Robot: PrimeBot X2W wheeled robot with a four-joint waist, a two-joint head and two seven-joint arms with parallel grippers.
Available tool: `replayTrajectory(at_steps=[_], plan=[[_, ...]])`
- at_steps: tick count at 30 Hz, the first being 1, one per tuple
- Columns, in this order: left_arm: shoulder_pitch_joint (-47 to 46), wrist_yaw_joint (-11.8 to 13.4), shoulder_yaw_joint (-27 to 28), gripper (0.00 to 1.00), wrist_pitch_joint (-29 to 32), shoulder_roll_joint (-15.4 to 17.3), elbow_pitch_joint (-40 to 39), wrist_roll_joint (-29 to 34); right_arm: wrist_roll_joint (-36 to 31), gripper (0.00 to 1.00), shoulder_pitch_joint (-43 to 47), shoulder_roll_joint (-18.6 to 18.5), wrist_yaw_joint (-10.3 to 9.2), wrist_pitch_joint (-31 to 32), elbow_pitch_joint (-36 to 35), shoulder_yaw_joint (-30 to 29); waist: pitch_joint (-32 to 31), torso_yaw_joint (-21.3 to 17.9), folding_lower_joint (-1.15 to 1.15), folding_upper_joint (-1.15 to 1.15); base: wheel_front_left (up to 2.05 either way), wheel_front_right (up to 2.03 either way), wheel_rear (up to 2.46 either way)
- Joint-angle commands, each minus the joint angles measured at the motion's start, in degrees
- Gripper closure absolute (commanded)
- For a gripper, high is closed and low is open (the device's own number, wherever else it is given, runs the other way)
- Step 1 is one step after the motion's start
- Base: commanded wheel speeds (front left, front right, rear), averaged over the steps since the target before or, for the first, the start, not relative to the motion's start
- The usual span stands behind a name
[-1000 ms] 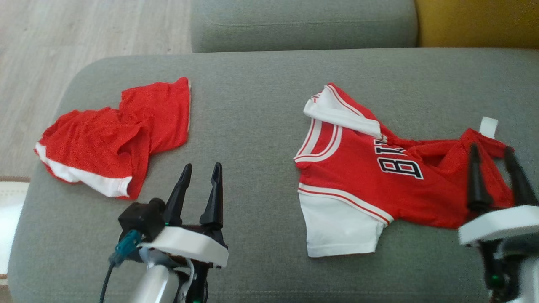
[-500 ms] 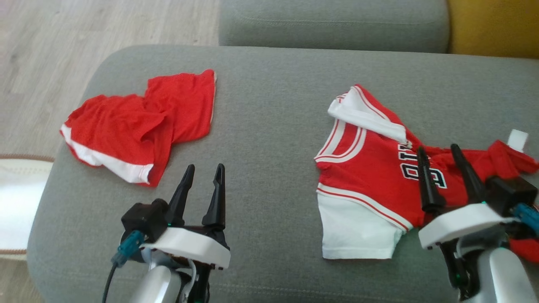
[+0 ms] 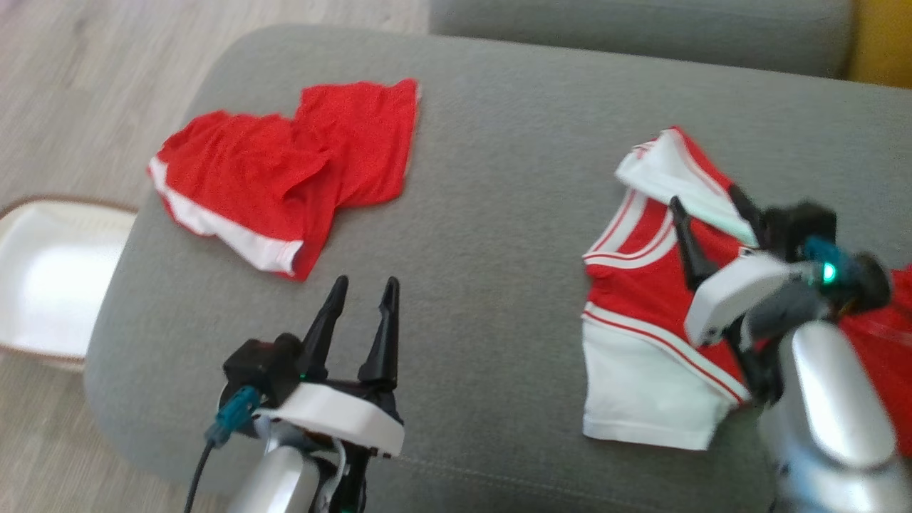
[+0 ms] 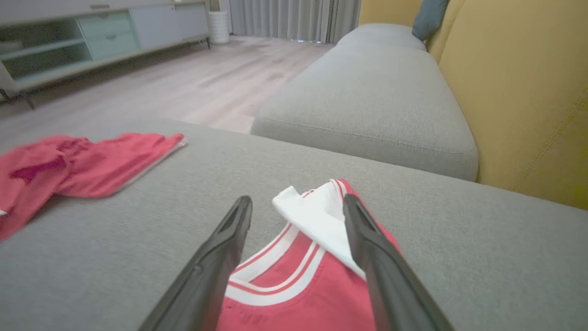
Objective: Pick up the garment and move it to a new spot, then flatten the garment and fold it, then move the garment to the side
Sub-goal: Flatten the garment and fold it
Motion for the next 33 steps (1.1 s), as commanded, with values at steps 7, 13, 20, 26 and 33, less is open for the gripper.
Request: replayTrajectory(at_steps=[7, 13, 20, 26, 33], plan=[[-4.33, -0.17, 0.4, 0.0, -0.35, 0.11, -1.61, -0.96, -4.27, 0.0, -12.04, -7.38, -0.04, 1.93, 12.19, 3.61, 4.84, 6.12, 0.0, 0.0, 0.0, 0.0, 0.0], [-4.9, -0.28, 0.3, 0.0, -0.35, 0.11, -1.56, -1.39, -4.16, 0.0, -17.39, -10.95, -0.04, 2.61, 21.82, 7.6, 6.54, 8.03, 0.0, 0.0, 0.0, 0.0, 0.0], [-6.06, -0.15, 0.26, 0.0, -0.35, 0.11, -1.98, -1.81, -3.67, 0.05, -22.63, -12.73, -0.04, 2.2, 28.97, 7.68, 8.28, 8.14, 0.0, 0.0, 0.0, 0.0, 0.0], [-6.98, 0.02, 0.03, 0.0, -0.35, 0.11, -1.85, -2.03, -2.67, 1.0, -26.46, -11.74, -0.04, -1.5, 31.12, 6.05, 8.69, 7.41, 0.0, 0.0, 0.0, 0.0, 0.0], [-7.42, -0.05, -0.27, 0.0, -0.35, 0.11, -1.85, -2.45, -4.1, 1.0, -33.05, -10.63, -0.04, -5.51, 30.27, 9.04, 8.63, 6.67, 0.0, 0.0, 0.0, 0.0, 0.0]])
